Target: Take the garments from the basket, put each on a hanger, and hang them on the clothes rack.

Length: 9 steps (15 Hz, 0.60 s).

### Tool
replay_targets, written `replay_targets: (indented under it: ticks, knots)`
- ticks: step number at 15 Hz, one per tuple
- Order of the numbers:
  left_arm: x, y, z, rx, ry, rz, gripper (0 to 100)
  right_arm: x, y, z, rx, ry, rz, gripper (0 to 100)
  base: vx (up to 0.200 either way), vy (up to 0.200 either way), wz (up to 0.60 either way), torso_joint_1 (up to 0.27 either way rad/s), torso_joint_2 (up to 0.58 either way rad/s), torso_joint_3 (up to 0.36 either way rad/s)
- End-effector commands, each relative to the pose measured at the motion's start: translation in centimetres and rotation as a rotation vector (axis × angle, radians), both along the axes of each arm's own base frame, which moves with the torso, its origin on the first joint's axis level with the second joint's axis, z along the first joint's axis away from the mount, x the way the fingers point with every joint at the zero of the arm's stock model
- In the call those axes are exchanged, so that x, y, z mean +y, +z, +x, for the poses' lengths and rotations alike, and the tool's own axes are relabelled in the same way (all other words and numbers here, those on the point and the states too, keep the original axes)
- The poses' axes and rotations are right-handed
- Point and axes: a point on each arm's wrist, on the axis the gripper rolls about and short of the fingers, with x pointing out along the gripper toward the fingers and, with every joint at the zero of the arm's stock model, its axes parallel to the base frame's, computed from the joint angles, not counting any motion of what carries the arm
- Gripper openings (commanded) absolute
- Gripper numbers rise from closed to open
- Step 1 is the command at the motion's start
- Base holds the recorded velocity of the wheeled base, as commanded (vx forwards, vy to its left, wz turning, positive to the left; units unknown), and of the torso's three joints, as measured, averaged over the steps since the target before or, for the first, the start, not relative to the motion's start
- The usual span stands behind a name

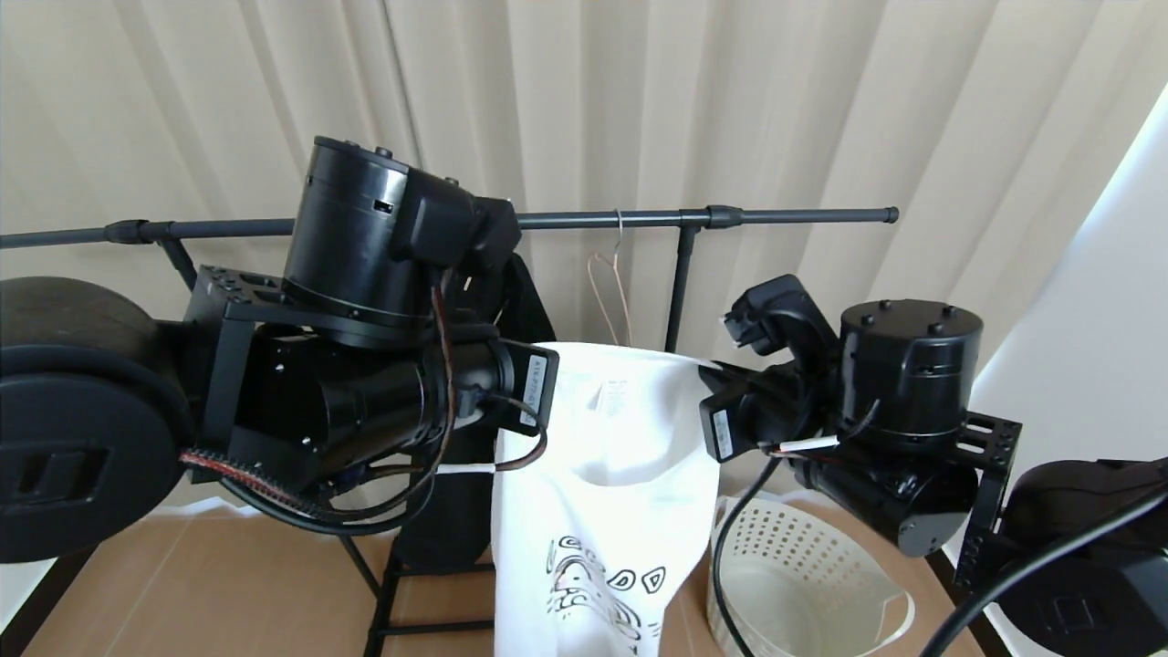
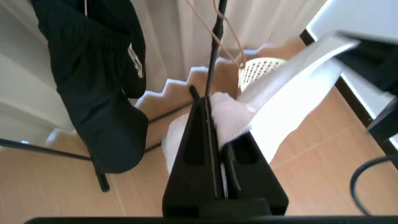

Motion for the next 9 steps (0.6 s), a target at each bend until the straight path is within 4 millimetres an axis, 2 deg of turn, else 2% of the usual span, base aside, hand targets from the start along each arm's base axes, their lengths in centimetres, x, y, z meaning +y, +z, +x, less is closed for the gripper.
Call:
replay_targets:
  ticks: [1, 4, 9]
  knots:
    - [1.1, -1.4, -0.9, 0.044, -0.011, 0.041, 0, -0.8, 1.8, 0.1, -0.051, -0.039, 0.038, 0, 0.0, 0.0, 0.0, 0.0, 0.0, 0.0]
    - [1.6, -3.5, -1.7, 0.09, -0.031, 0.109, 0, -0.9, 2.6, 0.2, -0.083, -0.121, 0.042, 0, 0.0, 0.0, 0.0, 0.0, 0.0, 0.0]
    - [1.5, -2.7, -1.4, 0.065, -0.027, 0.091, 0, -1.2, 3.8, -0.3, -0.112, -0.172, 0.001, 0, 0.0, 0.0, 0.0, 0.0, 0.0, 0.0]
